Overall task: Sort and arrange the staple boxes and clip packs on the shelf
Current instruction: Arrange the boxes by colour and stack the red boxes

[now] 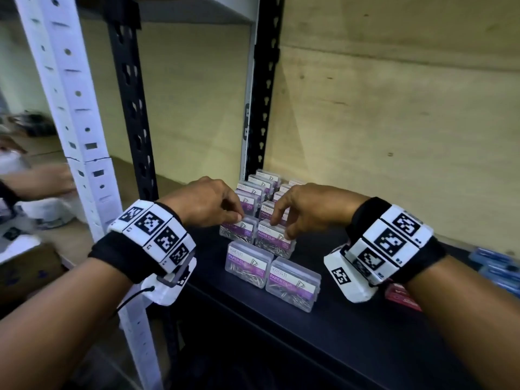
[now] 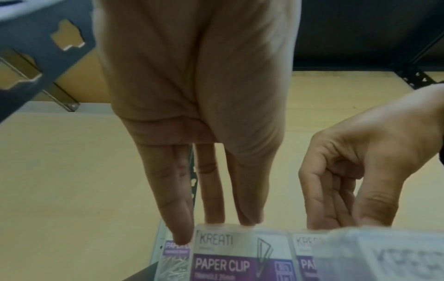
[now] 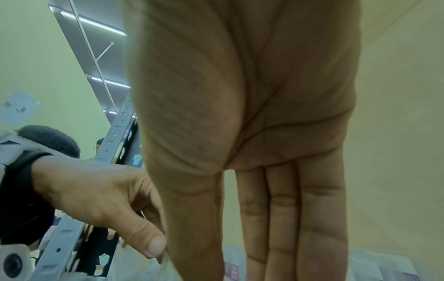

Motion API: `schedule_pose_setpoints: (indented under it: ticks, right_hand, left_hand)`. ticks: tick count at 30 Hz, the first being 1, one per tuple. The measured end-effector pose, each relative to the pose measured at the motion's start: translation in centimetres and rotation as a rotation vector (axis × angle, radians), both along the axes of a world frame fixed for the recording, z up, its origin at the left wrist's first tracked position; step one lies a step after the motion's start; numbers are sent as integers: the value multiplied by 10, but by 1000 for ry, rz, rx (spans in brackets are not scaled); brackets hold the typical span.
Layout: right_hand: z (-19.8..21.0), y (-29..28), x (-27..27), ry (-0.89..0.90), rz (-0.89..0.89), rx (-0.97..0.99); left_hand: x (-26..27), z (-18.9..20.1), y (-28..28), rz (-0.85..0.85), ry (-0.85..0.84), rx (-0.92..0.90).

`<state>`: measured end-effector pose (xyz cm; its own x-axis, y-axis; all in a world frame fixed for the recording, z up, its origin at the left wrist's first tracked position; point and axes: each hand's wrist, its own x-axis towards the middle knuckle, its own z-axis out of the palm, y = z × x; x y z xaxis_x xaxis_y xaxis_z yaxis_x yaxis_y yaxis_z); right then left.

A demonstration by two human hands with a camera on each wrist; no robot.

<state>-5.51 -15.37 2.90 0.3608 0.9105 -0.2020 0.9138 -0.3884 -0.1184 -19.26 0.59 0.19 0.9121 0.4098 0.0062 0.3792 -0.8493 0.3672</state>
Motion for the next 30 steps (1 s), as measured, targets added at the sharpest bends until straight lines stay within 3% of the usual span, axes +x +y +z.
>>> schedule_pose_setpoints:
  ticks: [30]
  right_hand:
    - [8,-66,-5,172,84,-102]
  left_hand:
    - [-12,15,-41,-255,164,40]
